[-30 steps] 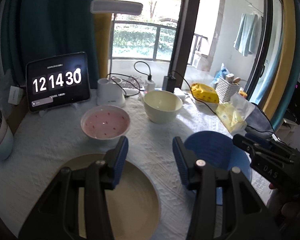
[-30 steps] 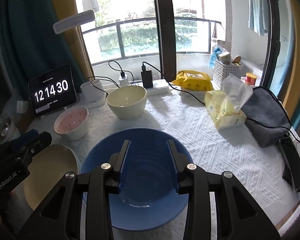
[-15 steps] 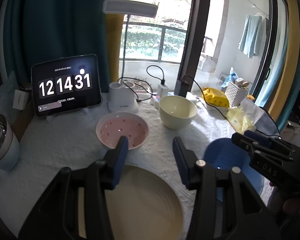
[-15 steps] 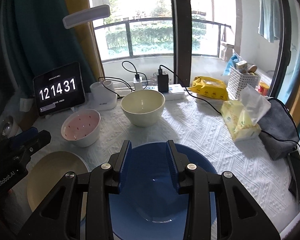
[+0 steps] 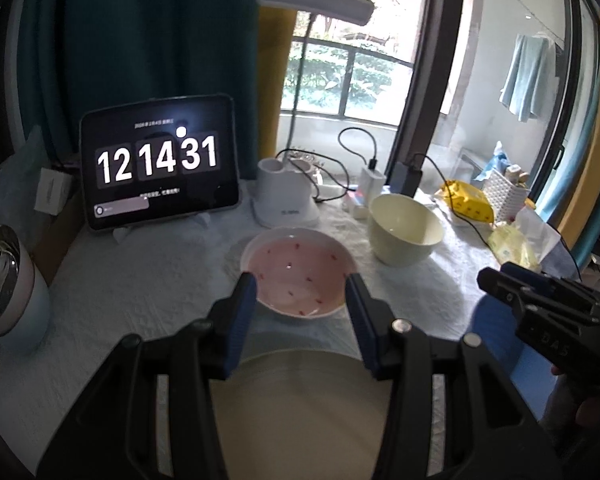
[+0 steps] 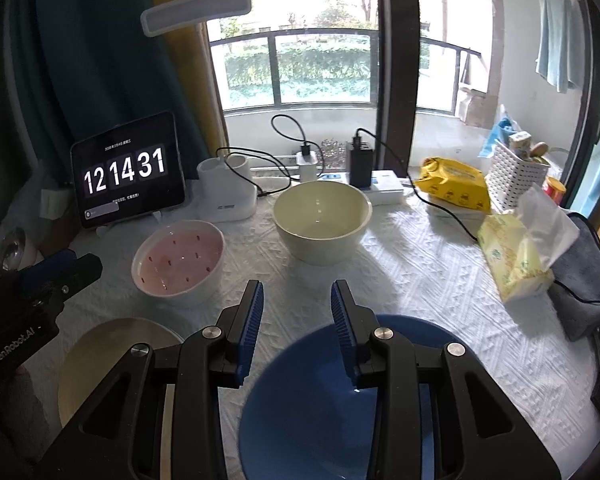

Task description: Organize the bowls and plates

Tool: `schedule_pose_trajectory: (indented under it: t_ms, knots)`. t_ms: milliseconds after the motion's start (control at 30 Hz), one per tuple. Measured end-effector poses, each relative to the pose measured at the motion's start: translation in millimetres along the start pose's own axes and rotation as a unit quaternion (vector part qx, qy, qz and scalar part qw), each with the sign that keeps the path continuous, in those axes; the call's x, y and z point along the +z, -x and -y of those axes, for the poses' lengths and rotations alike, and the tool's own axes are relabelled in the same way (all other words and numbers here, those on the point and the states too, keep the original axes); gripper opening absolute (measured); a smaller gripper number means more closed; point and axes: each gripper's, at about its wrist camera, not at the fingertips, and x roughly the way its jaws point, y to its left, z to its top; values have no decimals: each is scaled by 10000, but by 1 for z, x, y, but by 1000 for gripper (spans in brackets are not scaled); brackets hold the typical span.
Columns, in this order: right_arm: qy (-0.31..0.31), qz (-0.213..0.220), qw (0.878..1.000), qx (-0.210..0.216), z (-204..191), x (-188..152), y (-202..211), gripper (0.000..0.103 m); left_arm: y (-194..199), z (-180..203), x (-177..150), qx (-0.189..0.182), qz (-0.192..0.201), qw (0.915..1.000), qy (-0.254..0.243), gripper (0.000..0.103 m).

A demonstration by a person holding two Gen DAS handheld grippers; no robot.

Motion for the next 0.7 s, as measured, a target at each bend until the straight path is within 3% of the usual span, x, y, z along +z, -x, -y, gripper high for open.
schedule_pose_trajectory:
  t_ms: [700]
  knots:
    - [172, -537, 9981, 265, -50, 25, -59, 37, -63, -46, 9, 19, -508, 9987, 8, 48]
